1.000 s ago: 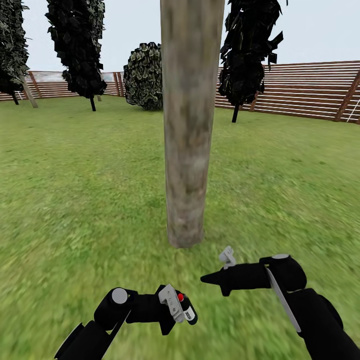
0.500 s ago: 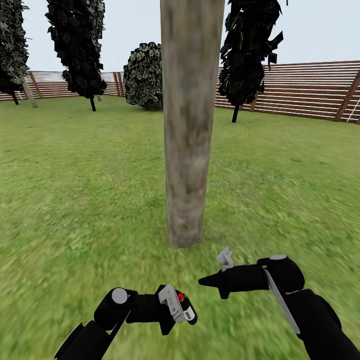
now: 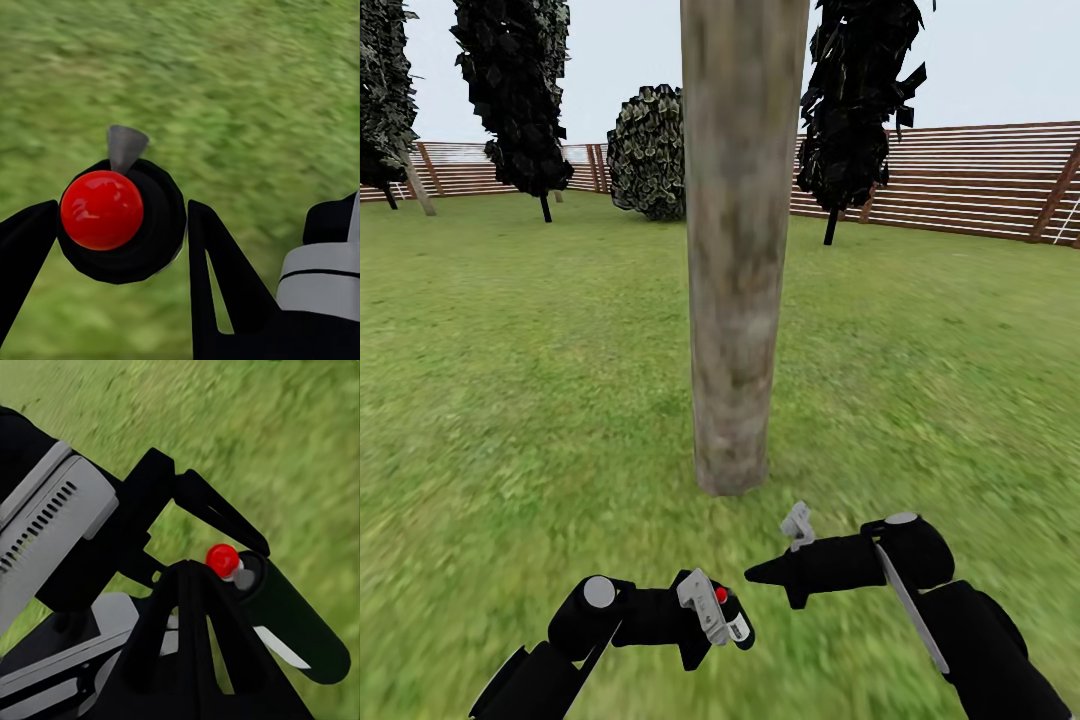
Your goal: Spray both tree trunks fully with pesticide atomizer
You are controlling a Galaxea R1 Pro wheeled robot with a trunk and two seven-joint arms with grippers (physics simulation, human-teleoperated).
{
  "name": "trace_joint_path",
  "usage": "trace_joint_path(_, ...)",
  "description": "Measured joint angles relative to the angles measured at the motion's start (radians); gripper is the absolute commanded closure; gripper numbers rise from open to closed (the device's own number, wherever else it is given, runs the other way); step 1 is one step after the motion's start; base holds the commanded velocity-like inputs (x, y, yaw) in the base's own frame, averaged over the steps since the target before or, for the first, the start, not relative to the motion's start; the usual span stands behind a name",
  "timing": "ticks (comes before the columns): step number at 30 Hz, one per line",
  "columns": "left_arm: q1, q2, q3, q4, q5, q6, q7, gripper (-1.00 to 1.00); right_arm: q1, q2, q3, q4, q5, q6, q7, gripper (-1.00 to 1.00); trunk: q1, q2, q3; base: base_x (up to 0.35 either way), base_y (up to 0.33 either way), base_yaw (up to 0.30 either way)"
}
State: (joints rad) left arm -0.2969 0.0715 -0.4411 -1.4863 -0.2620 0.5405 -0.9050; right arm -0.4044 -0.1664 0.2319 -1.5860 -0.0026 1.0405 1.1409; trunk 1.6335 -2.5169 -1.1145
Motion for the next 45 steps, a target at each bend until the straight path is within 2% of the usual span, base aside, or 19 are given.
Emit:
trace_joint_path(27, 0.0, -0.001, -0.002, 0.0, -0.001, 0.0, 0.0, 1.0, 0.0, 0.006, 0.001, 0.045, 0.006, 0.0, -0.004, 1.0, 0.0, 0.0, 0.0, 0.0, 0.0, 0.0)
trace_joint_path(33, 0.0, -0.001, -0.002, 0.0, -0.001, 0.0, 0.0, 1.0, 0.0, 0.025, 0.002, 0.045, 0.007, 0.0, -0.004, 1.0, 0.0, 0.0, 0.0, 0.0, 0.0, 0.0)
trace_joint_path(45, 0.0, -0.001, -0.002, 0.0, -0.002, 0.0, 0.0, 1.0, 0.0, 0.031, 0.002, 0.046, 0.009, 0.0, -0.004, 1.0, 0.0, 0.0, 0.0, 0.0, 0.0, 0.0)
